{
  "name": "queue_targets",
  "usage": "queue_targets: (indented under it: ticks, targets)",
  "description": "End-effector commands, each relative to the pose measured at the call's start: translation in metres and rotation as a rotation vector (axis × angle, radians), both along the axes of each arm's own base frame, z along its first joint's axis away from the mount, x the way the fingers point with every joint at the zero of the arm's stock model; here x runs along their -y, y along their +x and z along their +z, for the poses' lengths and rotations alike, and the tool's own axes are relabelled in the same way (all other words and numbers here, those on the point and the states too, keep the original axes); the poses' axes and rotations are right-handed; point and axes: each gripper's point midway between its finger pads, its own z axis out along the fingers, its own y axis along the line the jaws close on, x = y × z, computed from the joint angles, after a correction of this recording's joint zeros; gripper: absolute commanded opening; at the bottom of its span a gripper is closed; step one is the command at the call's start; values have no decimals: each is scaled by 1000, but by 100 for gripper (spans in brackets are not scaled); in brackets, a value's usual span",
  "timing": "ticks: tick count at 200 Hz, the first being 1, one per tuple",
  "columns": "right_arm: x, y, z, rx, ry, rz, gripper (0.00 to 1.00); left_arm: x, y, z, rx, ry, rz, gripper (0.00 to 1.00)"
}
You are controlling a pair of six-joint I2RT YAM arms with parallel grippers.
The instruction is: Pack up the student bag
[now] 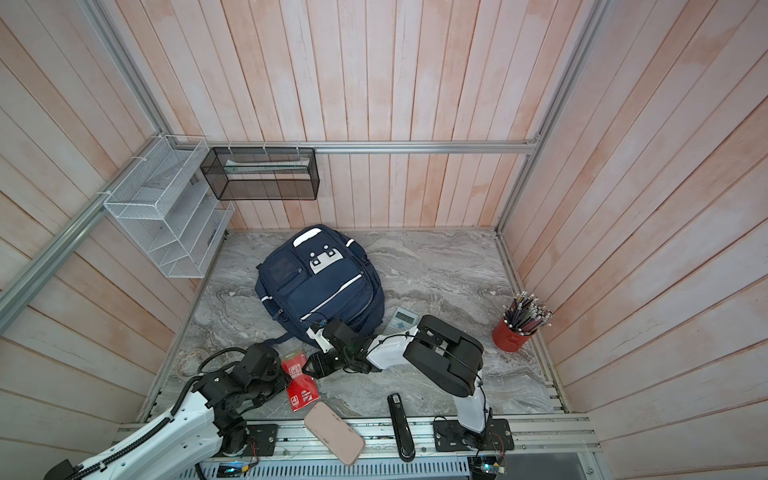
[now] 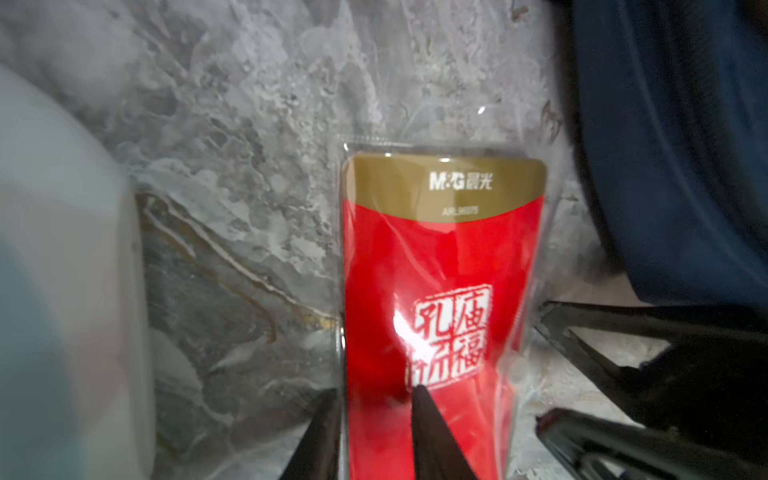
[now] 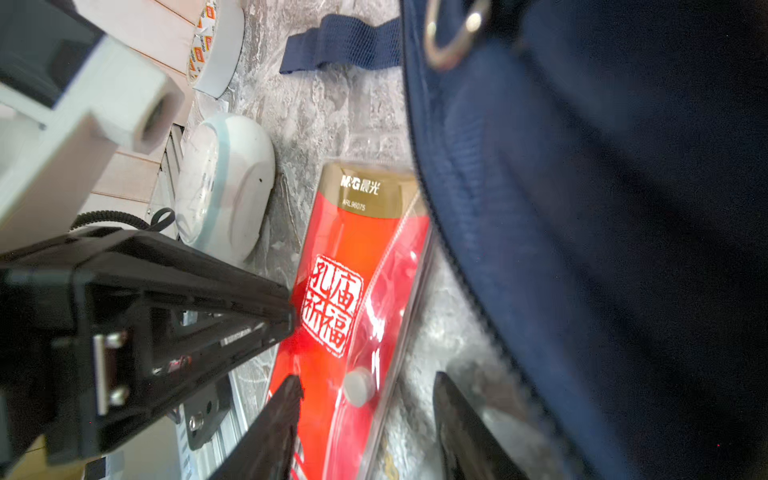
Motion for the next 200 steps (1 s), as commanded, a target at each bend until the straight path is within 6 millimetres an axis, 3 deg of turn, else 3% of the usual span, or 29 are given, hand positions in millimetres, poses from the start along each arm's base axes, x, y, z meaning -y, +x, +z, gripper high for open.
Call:
queue_targets:
  ticks: [1,30,91,116,134,152,166,184,200]
  targets:
    - [16,-8,-40,-89,-121,-24,52,3,5,-6,-8,6,-12,27]
    - [8,-12,-35,-114,-79,9,47,4,6,-8,-32,28,-23,26]
    - [-10,-29,1,-157,157,137,30,8,1,-18,-10,-64,1,16]
    - [-8,-17,-21,-126,33,87,32,9,3,-17,-2,-69,5,16]
    - [-6,-10,-25,-87,-12,71,20,8,4,-16,-1,-60,4,16]
    - [-7,-9,-17,-54,-8,78,7,9,7,-12,14,-64,1,16]
    - [-14,-13,-10,-33,5,111,9,9,9,-10,29,-68,2,16]
    - [-22,-18,-7,-36,20,147,27,9,9,-10,31,-73,2,14]
    - [-25,-19,-14,-67,28,153,30,8,8,-12,23,-68,1,13]
